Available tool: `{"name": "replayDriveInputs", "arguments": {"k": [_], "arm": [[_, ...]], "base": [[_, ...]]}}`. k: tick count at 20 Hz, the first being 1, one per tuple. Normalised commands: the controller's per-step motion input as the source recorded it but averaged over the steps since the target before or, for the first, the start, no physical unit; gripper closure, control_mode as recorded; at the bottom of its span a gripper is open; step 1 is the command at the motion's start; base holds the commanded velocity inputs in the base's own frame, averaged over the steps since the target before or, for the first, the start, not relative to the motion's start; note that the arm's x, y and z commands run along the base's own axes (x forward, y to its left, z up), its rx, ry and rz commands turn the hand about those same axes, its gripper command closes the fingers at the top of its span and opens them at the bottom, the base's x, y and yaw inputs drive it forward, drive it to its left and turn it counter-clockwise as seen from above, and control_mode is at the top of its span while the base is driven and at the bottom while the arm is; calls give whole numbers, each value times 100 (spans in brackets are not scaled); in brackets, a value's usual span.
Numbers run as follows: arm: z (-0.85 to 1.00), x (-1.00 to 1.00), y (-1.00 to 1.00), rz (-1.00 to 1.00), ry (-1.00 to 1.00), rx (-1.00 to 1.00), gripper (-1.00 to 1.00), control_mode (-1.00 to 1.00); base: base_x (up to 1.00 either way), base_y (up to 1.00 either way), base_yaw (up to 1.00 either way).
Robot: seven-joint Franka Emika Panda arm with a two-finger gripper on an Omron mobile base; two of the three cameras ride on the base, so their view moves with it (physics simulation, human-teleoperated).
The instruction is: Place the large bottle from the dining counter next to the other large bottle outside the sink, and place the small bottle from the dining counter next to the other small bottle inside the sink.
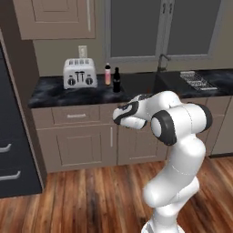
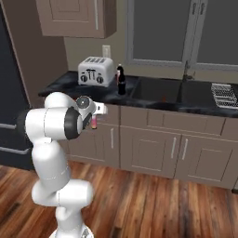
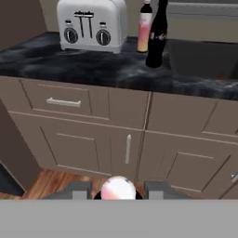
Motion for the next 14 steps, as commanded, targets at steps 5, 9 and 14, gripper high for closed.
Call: {"name": "replayDriveInputs", "arguments": {"k": [5, 9, 14], "arm": [[0, 0, 0, 0, 0, 0, 100, 100], [0, 0, 0, 0, 0, 0, 100, 100], [0, 0, 0, 0, 0, 0, 100, 100]], "base": [[47, -63, 0], [46, -59, 0], [47, -56, 0]]}}
